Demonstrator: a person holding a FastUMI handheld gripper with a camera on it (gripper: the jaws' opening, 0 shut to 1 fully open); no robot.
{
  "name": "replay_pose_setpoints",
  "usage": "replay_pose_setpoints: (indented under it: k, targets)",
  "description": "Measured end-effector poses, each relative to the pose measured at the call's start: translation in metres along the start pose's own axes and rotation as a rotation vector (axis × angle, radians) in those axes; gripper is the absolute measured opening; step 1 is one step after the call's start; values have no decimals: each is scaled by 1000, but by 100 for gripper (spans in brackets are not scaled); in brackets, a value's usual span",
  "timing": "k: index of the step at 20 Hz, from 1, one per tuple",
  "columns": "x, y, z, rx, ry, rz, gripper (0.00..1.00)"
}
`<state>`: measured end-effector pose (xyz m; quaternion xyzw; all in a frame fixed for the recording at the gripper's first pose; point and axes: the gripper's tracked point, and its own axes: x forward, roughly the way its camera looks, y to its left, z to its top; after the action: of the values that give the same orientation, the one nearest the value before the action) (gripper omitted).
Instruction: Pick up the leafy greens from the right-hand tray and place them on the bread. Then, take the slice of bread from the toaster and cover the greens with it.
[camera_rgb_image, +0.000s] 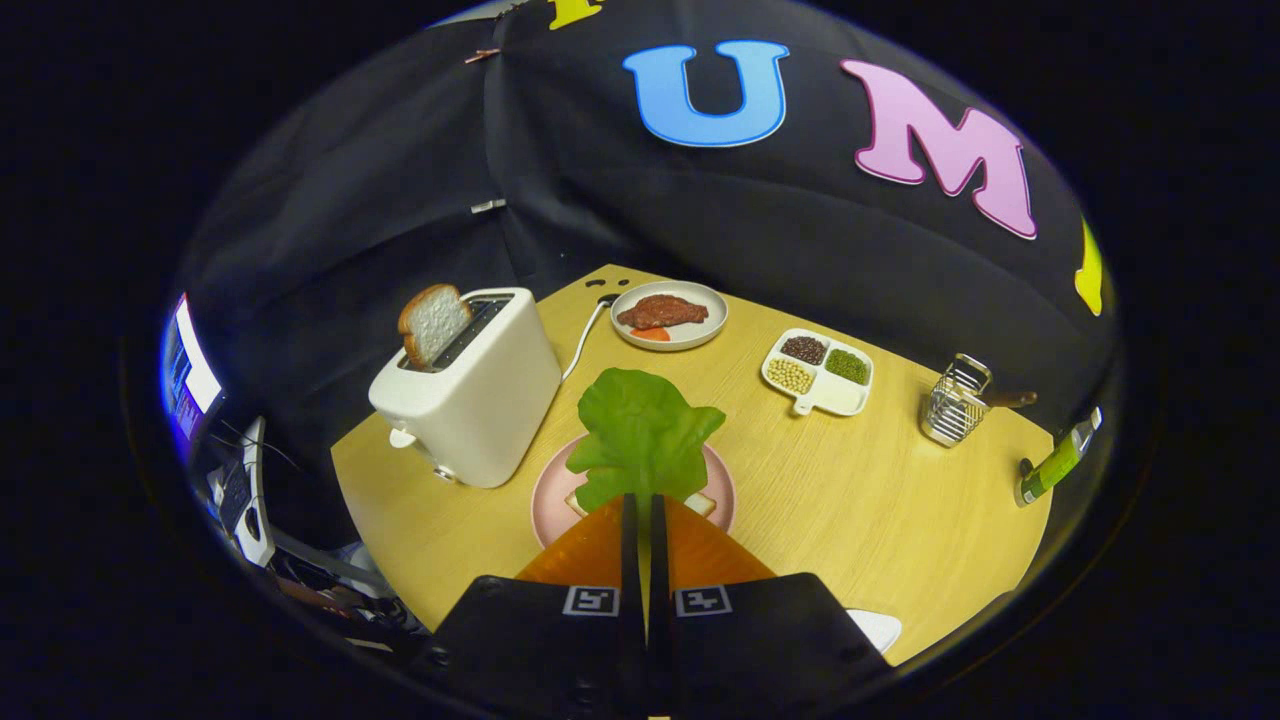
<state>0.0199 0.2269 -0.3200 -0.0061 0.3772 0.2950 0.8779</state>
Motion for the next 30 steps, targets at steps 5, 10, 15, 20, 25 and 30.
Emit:
replay_pose_setpoints:
  k: [5,10,15,20,25,30]
  targets:
    - [41,12,-8,-4,59,-15,6]
    - [65,-5,-17,1,91,-106,36]
    - [48,8,6,30,14,-102,45]
    - [18,56,70,35,-119,-52,45]
    - [15,128,134,-8,-184,50,58]
    - [41,197,169,-56,-199,118,65]
